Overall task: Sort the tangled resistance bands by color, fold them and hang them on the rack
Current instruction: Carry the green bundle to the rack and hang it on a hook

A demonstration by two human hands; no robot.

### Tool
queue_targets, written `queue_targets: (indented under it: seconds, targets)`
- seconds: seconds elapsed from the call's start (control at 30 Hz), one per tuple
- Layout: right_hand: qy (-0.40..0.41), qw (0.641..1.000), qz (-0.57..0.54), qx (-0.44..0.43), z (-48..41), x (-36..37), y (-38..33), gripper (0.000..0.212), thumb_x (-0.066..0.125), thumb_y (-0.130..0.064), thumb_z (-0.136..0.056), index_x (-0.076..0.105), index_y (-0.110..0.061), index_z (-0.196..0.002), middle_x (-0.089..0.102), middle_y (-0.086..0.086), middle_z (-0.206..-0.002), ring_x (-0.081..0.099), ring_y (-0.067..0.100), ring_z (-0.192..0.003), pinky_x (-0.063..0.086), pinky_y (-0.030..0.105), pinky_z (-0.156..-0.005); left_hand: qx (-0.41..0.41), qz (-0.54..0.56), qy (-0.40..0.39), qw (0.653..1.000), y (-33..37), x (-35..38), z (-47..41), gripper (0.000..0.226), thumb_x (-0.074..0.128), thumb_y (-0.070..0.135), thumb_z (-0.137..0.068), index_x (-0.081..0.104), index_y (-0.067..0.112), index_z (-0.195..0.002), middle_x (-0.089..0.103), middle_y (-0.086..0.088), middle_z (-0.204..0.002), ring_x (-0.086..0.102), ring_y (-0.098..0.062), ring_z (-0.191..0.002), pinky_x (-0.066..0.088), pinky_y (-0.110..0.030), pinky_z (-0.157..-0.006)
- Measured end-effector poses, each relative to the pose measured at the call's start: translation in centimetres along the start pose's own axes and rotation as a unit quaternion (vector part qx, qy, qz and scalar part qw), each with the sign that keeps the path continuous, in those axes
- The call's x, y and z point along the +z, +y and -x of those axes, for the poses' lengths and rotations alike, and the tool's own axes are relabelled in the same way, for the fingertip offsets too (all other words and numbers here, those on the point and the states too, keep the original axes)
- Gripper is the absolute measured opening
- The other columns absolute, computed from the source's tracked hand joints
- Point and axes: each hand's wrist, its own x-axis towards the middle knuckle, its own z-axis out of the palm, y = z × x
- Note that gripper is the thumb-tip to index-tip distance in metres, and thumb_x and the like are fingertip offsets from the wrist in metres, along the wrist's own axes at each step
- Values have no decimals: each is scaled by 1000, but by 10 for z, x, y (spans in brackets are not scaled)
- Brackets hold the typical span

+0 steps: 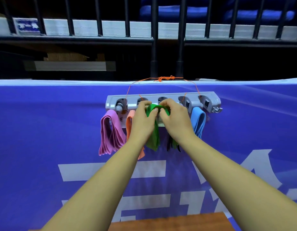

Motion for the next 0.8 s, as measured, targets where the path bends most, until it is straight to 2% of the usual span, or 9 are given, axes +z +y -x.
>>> queue_targets:
  seconds: [0.07,0.13,0.2,0.37,0.47,0.6,0.63,0.73,0.8]
  targets:
    - [-12,998,55,-15,0,7,6,20,50,-15,-89,64,-11,-102,68,7,-90,60,30,-84,49,45,-78,-1,-37,-3,999,-8,2,-2,27,55,19,-96,54,17,-122,61,0,-113,58,-15,-101,44,-12,-79]
    - [-11,994,98,-39,1,11,10,17,50,-12,-89,64,-8,-100,68,9,-85,59,33,-82,47,45,-78,7,-59,-12,998,-18,3,-2,27,54,17,-93,59,16,-120,64,-3,-112,59,-19,-103,49,-29,-91]
    - [-4,990,127,-60,3,13,14,16,52,-10,-90,65,-7,-98,68,9,-84,59,32,-81,46,43,-79,26,-88,-12,996,-26,3,-2,32,53,23,-88,63,21,-118,66,2,-108,59,-19,-105,50,-41,-94]
    - [47,973,207,-96,3,17,24,14,57,-17,-87,70,-17,-91,67,-2,-83,59,24,-89,38,40,-86,49,-85,-3,995,-27,5,-2,31,59,14,-88,66,16,-118,65,-1,-112,60,-18,-107,50,-41,-95]
    - [99,958,249,-102,4,17,23,13,59,-26,-89,71,-22,-89,66,-8,-83,54,23,-90,34,39,-82,63,-87,30,994,-28,4,-3,31,58,13,-87,69,20,-115,66,3,-108,59,-16,-105,50,-37,-95]
    - [96,960,250,-78,10,26,15,15,55,-22,-92,66,-16,-86,64,0,-78,58,28,-69,41,36,-57,59,-84,64,993,-21,3,3,36,56,1,-87,69,15,-117,66,4,-106,55,-4,-97,40,-3,-87]
    - [78,964,247,-56,12,28,14,14,52,-21,-94,64,-15,-89,64,2,-81,60,31,-67,42,35,-54,49,-74,53,995,-21,4,3,38,54,-1,-87,69,15,-117,65,3,-107,56,-4,-97,42,-5,-89]
    - [24,976,215,20,19,30,14,18,46,-25,-96,62,-20,-103,68,3,-92,64,35,-82,45,39,-63,32,-24,-2,999,-33,8,2,37,53,10,-87,67,21,-119,65,5,-114,61,-8,-108,50,-34,-98]
    - [24,985,164,53,21,29,11,22,49,-26,-94,63,-21,-110,70,4,-98,63,33,-92,48,40,-70,35,-28,-16,999,-39,9,5,39,54,18,-88,62,23,-125,63,6,-122,58,-8,-116,48,-38,-102]
